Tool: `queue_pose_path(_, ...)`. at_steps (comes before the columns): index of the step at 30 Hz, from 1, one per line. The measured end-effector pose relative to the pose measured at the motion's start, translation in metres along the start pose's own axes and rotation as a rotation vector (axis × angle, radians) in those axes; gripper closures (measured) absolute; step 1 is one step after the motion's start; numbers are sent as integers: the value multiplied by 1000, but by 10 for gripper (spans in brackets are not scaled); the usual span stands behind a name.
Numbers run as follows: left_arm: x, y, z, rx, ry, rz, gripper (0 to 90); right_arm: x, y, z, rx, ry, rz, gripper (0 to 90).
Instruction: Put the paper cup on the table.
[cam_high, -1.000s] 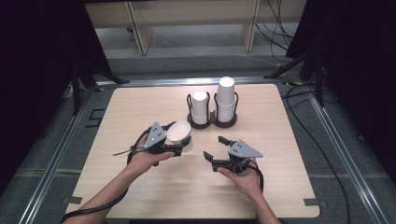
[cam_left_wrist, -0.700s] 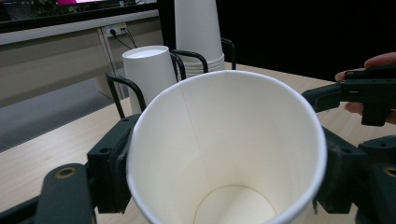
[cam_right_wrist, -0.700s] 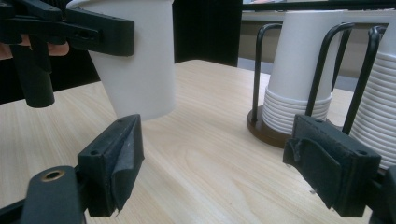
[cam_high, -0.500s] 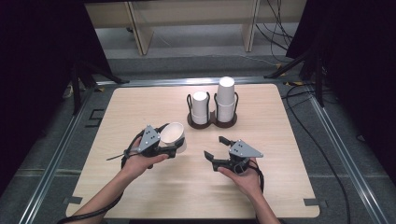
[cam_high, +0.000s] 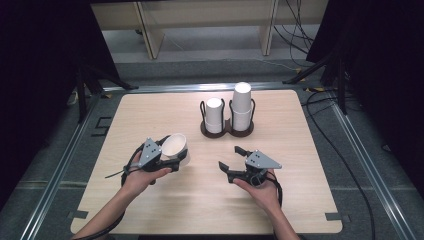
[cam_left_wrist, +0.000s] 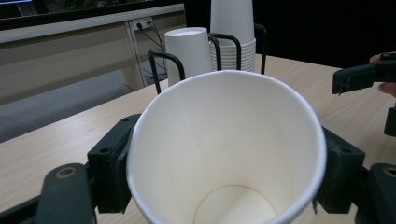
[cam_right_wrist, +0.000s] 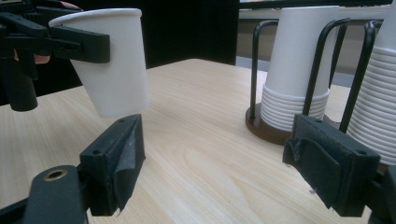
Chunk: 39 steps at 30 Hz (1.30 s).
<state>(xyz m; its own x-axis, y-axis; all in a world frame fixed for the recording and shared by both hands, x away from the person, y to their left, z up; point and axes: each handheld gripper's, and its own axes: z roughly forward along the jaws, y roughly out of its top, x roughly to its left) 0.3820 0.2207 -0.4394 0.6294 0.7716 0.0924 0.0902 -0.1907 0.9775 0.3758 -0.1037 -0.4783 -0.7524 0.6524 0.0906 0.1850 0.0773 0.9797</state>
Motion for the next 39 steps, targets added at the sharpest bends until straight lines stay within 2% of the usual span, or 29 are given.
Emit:
queue_pose_path(2, 2, -3, -2, 5, 6, 2, 229, 1, 0, -1, 21, -12, 10, 192)
queue_pose_path(3, 3, -4, -6, 28, 16, 0, 229, 0, 0, -1, 9, -5, 4, 192)
queue_pose_path(7, 7, -9, -11, 24, 35, -9, 229, 0, 0, -1, 8, -6, 4, 193)
queue_pose_path(9, 9, -11, -15, 39, 50, -9, 229, 1, 0, -2, 16, -19, -2, 194)
queue_pose_path(10, 10, -12, -16, 42, 55, -6, 229, 1, 0, -1, 11, -2, 11, 194)
queue_pose_path(11, 11, -14, -18, 43, 61, -4, 229, 0, 0, -2, 17, -15, 0, 194)
queue_pose_path(14, 15, -19, -22, 52, 77, -5, 229, 1, 0, -2, 28, -20, 14, 194)
queue_pose_path(15, 16, -21, -23, 45, 80, -12, 229, 1, 0, -2, 26, -20, 7, 194)
queue_pose_path(16, 16, -21, -26, 63, 91, -22, 229, 1, 0, -2, 27, -19, 12, 194)
queue_pose_path(18, 17, -25, -29, 53, 99, -29, 229, 0, 0, -1, 16, -9, 8, 194)
queue_pose_path(19, 18, -25, -33, 64, 109, -25, 229, 1, 0, -2, 24, -18, 7, 194)
queue_pose_path(20, 20, -27, -33, 49, 112, -20, 229, 1, 0, -2, 25, -18, 6, 195)
queue_pose_path(22, 20, -29, -40, 73, 135, -31, 229, 1, 0, -2, 22, -19, 7, 195)
queue_pose_path(23, 19, -31, -41, 71, 135, -54, 229, 1, 0, -2, 27, -20, 7, 195)
queue_pose_path(26, 22, -34, -49, 92, 154, -53, 229, 0, 0, -1, 13, -18, -13, 195)
queue_pose_path(27, 24, -36, -50, 76, 154, -60, 229, 0, 0, -1, 12, -24, -10, 195)
queue_pose_path(28, 25, -36, -53, 95, 166, -59, 229, 0, 0, -1, 10, -14, -3, 196)
queue_pose_path(34, 33, -43, -65, 86, 205, -63, 229, -1, 0, -2, 15, -28, -16, 196)
queue_pose_path(35, 34, -44, -66, 88, 209, -64, 228, 0, 0, -1, 16, -11, 13, 196)
queue_pose_path(37, 36, -48, -71, 90, 226, -68, 228, 0, 0, -2, 22, -21, 9, 197)
queue_pose_path(39, 39, -50, -77, 111, 244, -65, 228, 0, 0, -1, 20, -13, 11, 197)
